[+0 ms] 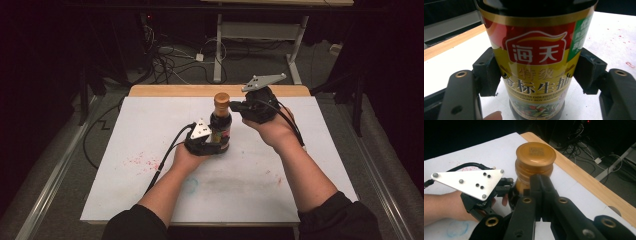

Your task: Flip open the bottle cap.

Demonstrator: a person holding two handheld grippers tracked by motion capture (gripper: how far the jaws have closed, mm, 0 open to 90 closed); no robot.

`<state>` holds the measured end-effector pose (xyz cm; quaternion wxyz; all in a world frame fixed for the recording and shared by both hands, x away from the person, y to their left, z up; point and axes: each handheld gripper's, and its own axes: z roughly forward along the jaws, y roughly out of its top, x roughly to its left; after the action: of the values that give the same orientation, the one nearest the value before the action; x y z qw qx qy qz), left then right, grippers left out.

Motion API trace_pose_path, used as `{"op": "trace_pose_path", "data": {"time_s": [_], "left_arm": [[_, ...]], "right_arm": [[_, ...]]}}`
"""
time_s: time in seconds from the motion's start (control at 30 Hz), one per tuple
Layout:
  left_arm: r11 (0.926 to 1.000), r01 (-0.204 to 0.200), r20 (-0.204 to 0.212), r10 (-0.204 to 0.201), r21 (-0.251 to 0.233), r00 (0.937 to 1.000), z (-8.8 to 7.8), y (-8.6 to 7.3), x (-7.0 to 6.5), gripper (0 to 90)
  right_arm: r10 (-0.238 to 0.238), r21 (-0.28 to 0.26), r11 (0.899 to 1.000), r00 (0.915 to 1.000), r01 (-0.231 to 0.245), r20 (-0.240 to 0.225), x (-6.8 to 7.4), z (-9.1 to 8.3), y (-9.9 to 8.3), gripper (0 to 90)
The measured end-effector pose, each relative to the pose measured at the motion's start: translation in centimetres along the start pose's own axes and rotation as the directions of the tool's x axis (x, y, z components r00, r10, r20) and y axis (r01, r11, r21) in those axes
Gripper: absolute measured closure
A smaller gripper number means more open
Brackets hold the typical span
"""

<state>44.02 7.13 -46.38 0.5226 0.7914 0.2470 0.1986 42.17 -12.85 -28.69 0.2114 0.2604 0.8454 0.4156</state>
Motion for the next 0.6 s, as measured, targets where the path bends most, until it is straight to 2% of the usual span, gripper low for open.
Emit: {"op": "trace_pose_path", "data": {"time_s": [0.17, 0.43, 0.47, 0.6], "left_arm": [[1.0000, 0.002, 0.001, -0.002, 0.001, 1.0000, -0.03, -0.02, 0.02, 29.4], [1.0000, 0.007, 0.003, -0.007, -0.004, 1.0000, -0.03, -0.08, 0.07, 29.4], [1.0000, 0.003, 0.003, -0.003, -0.003, 1.0000, -0.03, -0.07, 0.05, 29.4], [1.0000, 0.001, 0.001, -0.001, -0.006, 1.0000, 0.01, -0.09, 0.02, 29.3]], "right_arm": [[-0.013, 0.007, 1.000, 0.9999, 0.013, 0.003, 0.15, -0.03, 0.41, 90.0], [-0.004, -0.012, 1.000, 1.0000, 0.004, 0.000, 0.11, -0.12, 0.61, 90.0], [-0.017, 0.000, 1.000, 0.9998, 0.017, 0.004, 0.13, -0.11, 0.57, 90.0], [-0.016, 0.021, 1.000, 0.9999, 0.016, 0.000, -0.05, -0.17, 0.43, 90.0]]}}
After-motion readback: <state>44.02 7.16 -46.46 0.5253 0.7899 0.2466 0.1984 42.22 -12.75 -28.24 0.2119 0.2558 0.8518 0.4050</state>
